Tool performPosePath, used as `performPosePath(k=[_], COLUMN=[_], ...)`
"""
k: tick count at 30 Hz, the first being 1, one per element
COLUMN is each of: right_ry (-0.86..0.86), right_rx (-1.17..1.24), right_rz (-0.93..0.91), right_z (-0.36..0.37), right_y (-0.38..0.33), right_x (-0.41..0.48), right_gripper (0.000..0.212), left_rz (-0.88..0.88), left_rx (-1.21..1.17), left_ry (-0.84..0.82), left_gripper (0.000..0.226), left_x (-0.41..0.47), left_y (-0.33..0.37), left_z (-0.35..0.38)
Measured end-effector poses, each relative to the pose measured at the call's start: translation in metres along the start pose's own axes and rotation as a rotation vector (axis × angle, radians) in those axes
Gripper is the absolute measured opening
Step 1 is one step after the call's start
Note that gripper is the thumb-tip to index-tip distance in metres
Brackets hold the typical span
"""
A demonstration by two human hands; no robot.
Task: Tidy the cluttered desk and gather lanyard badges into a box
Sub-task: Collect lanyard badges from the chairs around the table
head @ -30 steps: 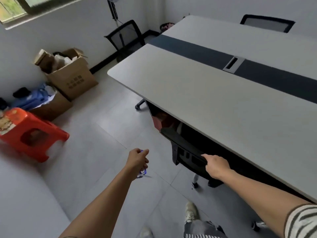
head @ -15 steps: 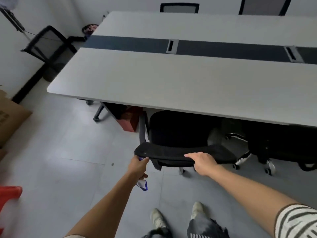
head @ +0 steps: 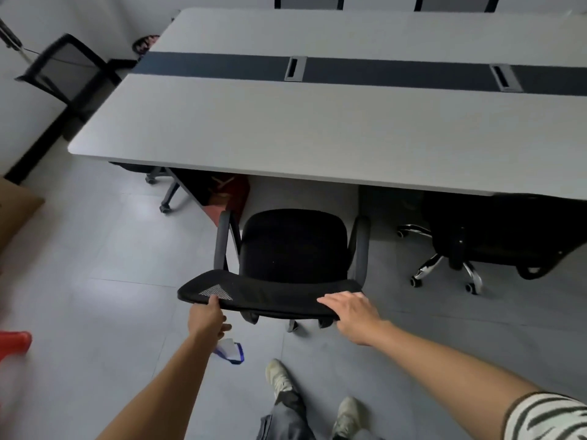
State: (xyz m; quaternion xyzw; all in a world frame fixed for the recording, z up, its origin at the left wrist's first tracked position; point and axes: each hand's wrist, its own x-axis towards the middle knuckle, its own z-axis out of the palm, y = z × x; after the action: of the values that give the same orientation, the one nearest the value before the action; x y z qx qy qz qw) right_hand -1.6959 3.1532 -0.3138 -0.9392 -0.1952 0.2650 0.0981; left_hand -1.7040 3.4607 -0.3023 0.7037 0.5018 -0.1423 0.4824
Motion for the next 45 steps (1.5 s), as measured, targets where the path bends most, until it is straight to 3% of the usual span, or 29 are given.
performPosePath(k=[5, 11, 20, 29, 37, 45], right_ry=[0.024, 0.010, 0.019, -0.014, 0.010, -0.127], right_rx=[-0.062, -0.056, -0.094, -0.074, -0.066, -0.086], right_rz=[0.026, 0.083, 0.240, 0.483, 0.491, 0.364], right_z=[0.005, -0.020, -0.062, -0.125, -0.155, -0.180], right_y=[0.019, 0.035, 0.058, 0.080, 0.118, 0.151], right_x=[-0.016, -0.001, 0.062, 0.140, 0.185, 0.202], right_gripper=[0.068, 0.068, 0.078, 0.070, 0.069, 0.072], left_rz=[-0.064, -0.085, -0.115, -0.121, -0.126, -0.150], left_rx=[-0.091, -0.124, -0.132, -0.072, -0.002, 0.017], left_ry=[-0.032, -0.119, -0.286, -0.395, -0.416, -0.408], left_gripper=[0.029, 0.025, 0.020, 0.022, 0.022, 0.021], left_x=[-0.016, -0.013, 0.043, 0.096, 0.129, 0.129], left_y=[-0.015, 0.016, 0.114, 0.226, 0.280, 0.302], left_z=[-0.009, -0.003, 0.026, 0.066, 0.099, 0.110])
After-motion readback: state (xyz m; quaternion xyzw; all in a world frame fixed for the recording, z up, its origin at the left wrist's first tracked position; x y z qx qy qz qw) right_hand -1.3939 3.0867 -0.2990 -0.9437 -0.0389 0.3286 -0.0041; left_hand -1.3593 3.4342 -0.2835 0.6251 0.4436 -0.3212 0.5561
